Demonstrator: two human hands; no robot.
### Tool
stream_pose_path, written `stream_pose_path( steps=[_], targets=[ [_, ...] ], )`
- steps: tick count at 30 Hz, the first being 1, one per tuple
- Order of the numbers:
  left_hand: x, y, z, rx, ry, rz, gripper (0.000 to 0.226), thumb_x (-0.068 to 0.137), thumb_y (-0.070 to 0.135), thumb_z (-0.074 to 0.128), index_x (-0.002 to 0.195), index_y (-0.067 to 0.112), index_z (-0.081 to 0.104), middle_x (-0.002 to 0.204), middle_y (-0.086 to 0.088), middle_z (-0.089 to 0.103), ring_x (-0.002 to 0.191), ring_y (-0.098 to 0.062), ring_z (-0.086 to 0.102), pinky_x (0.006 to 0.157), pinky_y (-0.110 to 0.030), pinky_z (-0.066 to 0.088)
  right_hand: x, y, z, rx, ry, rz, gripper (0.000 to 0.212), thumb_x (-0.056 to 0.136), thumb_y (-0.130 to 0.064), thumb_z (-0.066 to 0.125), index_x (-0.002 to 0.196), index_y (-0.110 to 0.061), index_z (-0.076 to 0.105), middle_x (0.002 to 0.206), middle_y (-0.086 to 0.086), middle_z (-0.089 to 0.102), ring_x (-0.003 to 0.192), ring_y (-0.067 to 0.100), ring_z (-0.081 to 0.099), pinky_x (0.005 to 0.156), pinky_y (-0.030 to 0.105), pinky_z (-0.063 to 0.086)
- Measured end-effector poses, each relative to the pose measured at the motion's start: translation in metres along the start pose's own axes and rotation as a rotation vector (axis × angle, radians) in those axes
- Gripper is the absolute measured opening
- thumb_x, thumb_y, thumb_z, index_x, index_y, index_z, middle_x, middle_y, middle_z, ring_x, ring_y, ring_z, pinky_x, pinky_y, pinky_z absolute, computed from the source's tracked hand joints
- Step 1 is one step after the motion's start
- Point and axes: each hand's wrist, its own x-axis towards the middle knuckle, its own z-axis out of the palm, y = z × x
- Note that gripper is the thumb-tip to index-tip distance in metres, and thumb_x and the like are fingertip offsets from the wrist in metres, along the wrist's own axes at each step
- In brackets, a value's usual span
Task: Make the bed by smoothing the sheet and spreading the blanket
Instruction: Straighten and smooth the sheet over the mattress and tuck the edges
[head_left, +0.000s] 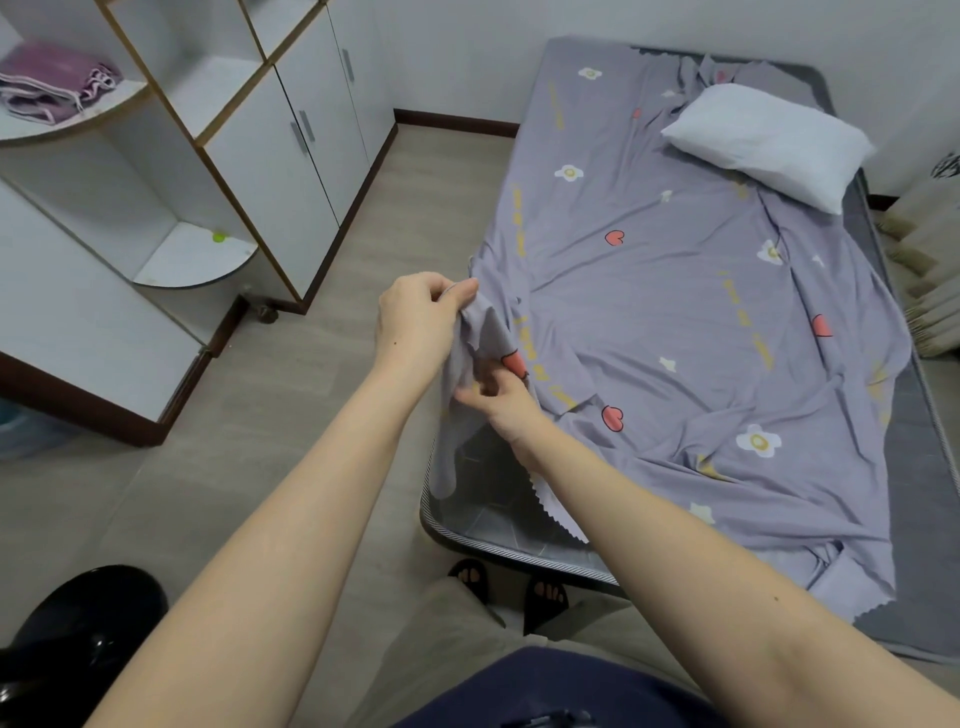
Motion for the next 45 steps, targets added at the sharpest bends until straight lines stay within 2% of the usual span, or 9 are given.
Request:
stream_pose_path(
  steps=[2, 7, 11, 15, 19, 25, 30, 36, 45],
  targets=[
    [0.002, -0.004, -0.003, 0.057, 0.025, 0.025, 0.032, 0.09, 0.041, 0.06, 0.071, 0.015, 0.065, 0.069, -0.001, 0.057, 0.069, -0.024, 0.052, 0.063, -0.033, 0.041, -0.005, 0.0, -0.001, 0.006, 0.006, -0.046, 0.024, 0.082, -0.01, 0.073, 0.074, -0.008, 0.05, 0.069, 0.005, 0.041, 0.065, 0.012, 0.04, 0.06, 0.022, 0.032],
    [-0.002, -0.023, -0.007, 0.247, 0.136, 0.016, 0.032, 0.094, 0.046, 0.05, 0.075, 0.023, 0.059, 0.099, 0.001, 0.048, 0.076, -0.022, 0.053, 0.07, -0.03, 0.038, -0.034, 0.009, -0.003, -0.12, 0.045, -0.232, 0.021, 0.085, -0.009, 0.07, 0.074, -0.003, 0.053, 0.068, 0.004, 0.033, 0.065, 0.014, 0.032, 0.06, 0.026, 0.027],
    [-0.003, -0.033, -0.004, 0.089, 0.003, -0.047, 0.041, 0.1, 0.034, 0.043, 0.063, 0.016, 0.041, 0.058, -0.002, 0.057, 0.052, -0.016, 0.057, 0.06, -0.029, 0.034, -0.055, 0.016, 0.01, -0.352, -0.051, -0.365, 0.017, 0.089, -0.014, 0.062, 0.085, 0.0, 0.054, 0.064, -0.009, 0.03, 0.062, 0.006, 0.03, 0.059, 0.021, 0.03],
    [-0.007, -0.037, -0.007, 0.073, -0.197, -0.088, 0.038, 0.083, 0.047, 0.067, 0.092, 0.014, 0.053, 0.082, 0.006, 0.054, 0.072, -0.011, 0.051, 0.061, -0.028, 0.036, -0.056, 0.018, 0.021, -0.54, -0.09, -0.418, 0.019, 0.09, -0.02, 0.059, 0.093, -0.005, 0.047, 0.061, -0.006, 0.033, 0.058, 0.014, 0.035, 0.058, 0.033, 0.038],
    [-0.013, -0.038, -0.021, 0.226, -0.437, 0.043, 0.095, 0.052, 0.038, 0.09, 0.133, 0.033, 0.04, 0.12, 0.006, 0.043, 0.102, -0.012, 0.049, 0.08, -0.029, 0.047, -0.055, 0.019, 0.03, -0.628, -0.047, -0.409, 0.025, 0.087, -0.02, 0.059, 0.082, -0.021, 0.034, 0.058, -0.008, 0.035, 0.058, 0.02, 0.037, 0.059, 0.043, 0.041],
    [-0.014, -0.042, -0.026, 0.422, -0.566, 0.145, 0.08, 0.065, 0.0, 0.072, 0.127, 0.043, 0.046, 0.109, 0.004, 0.027, 0.091, -0.015, 0.044, 0.07, -0.034, 0.054, -0.054, 0.022, 0.035, -0.77, -0.093, -0.476, 0.028, 0.087, -0.017, 0.054, 0.114, -0.013, 0.048, 0.071, 0.002, 0.043, 0.067, 0.023, 0.042, 0.062, 0.044, 0.047],
    [-0.018, -0.044, -0.02, 0.774, -0.388, 0.345, 0.047, 0.072, -0.008, 0.062, 0.111, 0.017, 0.054, 0.108, -0.007, 0.031, 0.105, -0.027, 0.04, 0.076, -0.036, 0.048, -0.057, 0.021, 0.044, -0.808, -0.131, -0.497, 0.059, 0.087, -0.016, 0.053, 0.143, -0.024, 0.035, 0.086, 0.008, 0.053, 0.081, 0.026, 0.051, 0.067, 0.039, 0.048],
    [-0.023, -0.048, -0.021, 0.972, -0.15, 0.467, 0.016, 0.087, -0.003, 0.046, 0.091, 0.011, 0.042, 0.093, -0.01, 0.031, 0.082, -0.031, 0.042, 0.054, -0.036, 0.03, -0.064, 0.027, 0.051, -0.782, -0.059, -0.522, 0.01, 0.084, -0.011, 0.063, 0.089, -0.003, 0.061, 0.078, 0.01, 0.051, 0.076, 0.029, 0.054, 0.065, 0.039, 0.046],
    [-0.023, -0.051, -0.033, 0.574, 0.134, 0.395, 0.022, 0.09, 0.002, 0.046, 0.108, 0.006, 0.058, 0.106, -0.014, 0.057, 0.081, -0.039, 0.059, 0.07, -0.049, 0.049, -0.072, 0.049, 0.045, -0.394, 0.081, -0.131, 0.013, 0.095, -0.016, 0.051, 0.088, -0.02, 0.041, 0.074, -0.003, 0.06, 0.069, 0.01, 0.049, 0.059, 0.015, 0.033]
  ],
)
